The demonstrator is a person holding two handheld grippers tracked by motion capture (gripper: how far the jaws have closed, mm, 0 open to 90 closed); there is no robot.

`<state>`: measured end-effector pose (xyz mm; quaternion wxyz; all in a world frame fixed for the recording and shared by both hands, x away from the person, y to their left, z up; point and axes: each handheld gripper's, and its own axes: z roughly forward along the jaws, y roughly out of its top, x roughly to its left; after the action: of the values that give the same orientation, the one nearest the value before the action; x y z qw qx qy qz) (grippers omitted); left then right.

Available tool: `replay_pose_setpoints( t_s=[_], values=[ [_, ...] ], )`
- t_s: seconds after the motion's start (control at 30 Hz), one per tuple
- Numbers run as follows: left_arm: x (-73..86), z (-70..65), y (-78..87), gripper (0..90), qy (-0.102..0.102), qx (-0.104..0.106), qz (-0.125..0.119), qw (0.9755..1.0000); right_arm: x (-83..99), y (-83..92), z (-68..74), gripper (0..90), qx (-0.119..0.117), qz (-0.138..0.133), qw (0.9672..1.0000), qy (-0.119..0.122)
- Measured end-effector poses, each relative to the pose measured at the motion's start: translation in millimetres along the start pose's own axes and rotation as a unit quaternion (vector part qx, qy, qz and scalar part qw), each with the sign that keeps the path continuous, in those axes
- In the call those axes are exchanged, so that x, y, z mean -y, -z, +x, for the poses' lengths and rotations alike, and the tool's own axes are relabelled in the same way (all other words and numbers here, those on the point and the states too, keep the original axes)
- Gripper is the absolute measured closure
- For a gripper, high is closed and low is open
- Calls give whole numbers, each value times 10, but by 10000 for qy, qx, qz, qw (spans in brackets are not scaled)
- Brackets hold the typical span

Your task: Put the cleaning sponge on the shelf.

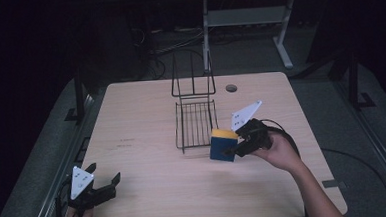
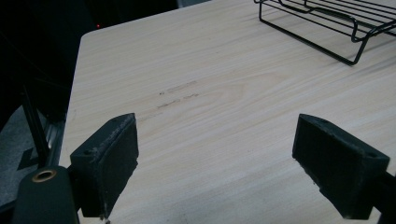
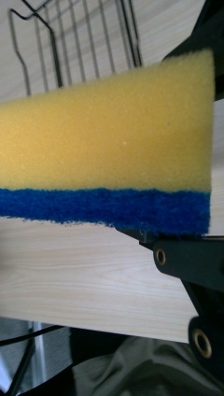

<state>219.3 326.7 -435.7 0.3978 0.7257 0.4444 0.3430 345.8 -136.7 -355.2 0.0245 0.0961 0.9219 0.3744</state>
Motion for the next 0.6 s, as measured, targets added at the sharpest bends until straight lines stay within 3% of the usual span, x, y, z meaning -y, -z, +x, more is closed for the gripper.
replay_pose_setpoints(
  t_s=[0.6],
  values=[
    [1, 14, 4, 139, 13, -5, -16, 10000, -301, -125, -386, 561, -150, -4, 9999, -62]
  ],
)
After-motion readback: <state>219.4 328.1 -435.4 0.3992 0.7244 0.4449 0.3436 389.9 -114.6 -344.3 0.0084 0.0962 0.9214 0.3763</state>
